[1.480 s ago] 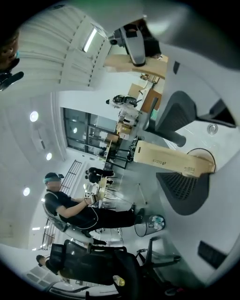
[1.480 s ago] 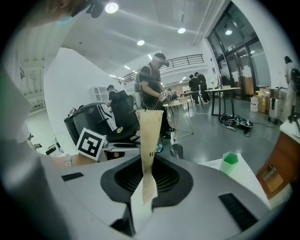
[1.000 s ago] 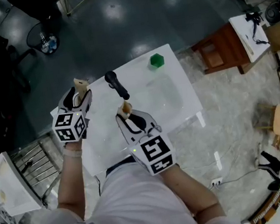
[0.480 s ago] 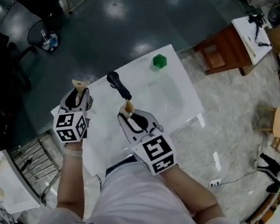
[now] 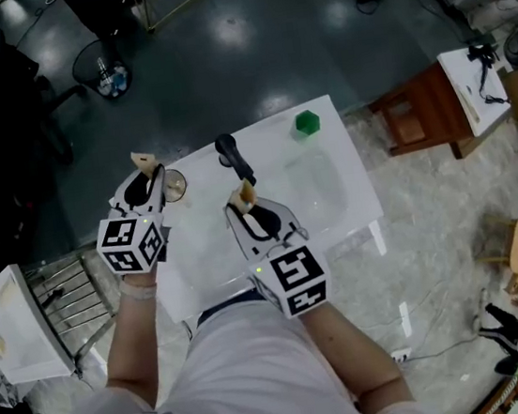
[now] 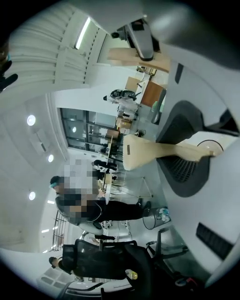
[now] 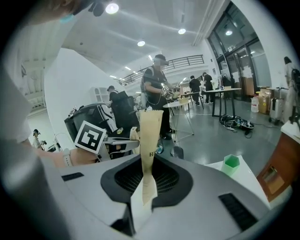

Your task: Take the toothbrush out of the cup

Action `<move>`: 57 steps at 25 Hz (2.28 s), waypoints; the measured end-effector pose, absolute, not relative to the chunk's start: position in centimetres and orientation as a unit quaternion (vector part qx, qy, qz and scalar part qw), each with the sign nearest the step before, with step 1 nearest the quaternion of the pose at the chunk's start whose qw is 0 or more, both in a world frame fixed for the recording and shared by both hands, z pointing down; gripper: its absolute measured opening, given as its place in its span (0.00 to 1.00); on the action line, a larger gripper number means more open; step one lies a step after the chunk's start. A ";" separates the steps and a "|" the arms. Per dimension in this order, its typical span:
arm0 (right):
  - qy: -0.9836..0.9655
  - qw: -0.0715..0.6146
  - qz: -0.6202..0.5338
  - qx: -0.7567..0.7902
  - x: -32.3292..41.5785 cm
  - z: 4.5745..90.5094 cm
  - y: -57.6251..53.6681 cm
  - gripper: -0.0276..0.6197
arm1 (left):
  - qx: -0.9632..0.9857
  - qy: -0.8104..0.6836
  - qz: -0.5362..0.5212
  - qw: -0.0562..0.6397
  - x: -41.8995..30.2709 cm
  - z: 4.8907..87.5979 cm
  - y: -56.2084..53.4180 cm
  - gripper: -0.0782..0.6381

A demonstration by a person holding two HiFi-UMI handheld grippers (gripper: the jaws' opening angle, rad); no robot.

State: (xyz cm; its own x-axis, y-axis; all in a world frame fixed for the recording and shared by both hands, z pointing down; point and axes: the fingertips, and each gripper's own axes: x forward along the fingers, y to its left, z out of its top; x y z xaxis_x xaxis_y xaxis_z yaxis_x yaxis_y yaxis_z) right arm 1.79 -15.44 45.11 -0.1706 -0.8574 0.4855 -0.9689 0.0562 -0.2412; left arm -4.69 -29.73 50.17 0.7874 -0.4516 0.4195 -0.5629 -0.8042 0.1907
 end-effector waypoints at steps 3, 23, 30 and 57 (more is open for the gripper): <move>-0.721 0.105 0.246 0.639 1.8 44.4 -15.7 0.13 | 0.934 -0.280 0.163 0.148 -5.8 47.6 -29.3 0.22; -0.805 0.097 0.179 0.557 -6.4 38.4 -20.2 0.13 | 0.897 -0.412 0.091 0.132 -21.9 38.0 -25.5 0.20; -0.839 0.100 0.163 0.510 -10.3 37.6 -21.4 0.13 | 0.870 -0.469 0.075 0.132 -27.0 36.9 -24.3 0.20; -0.849 0.105 0.149 0.497 -10.9 37.3 -21.3 0.13 | 0.855 -0.496 0.063 0.137 -28.8 36.6 -23.3 0.20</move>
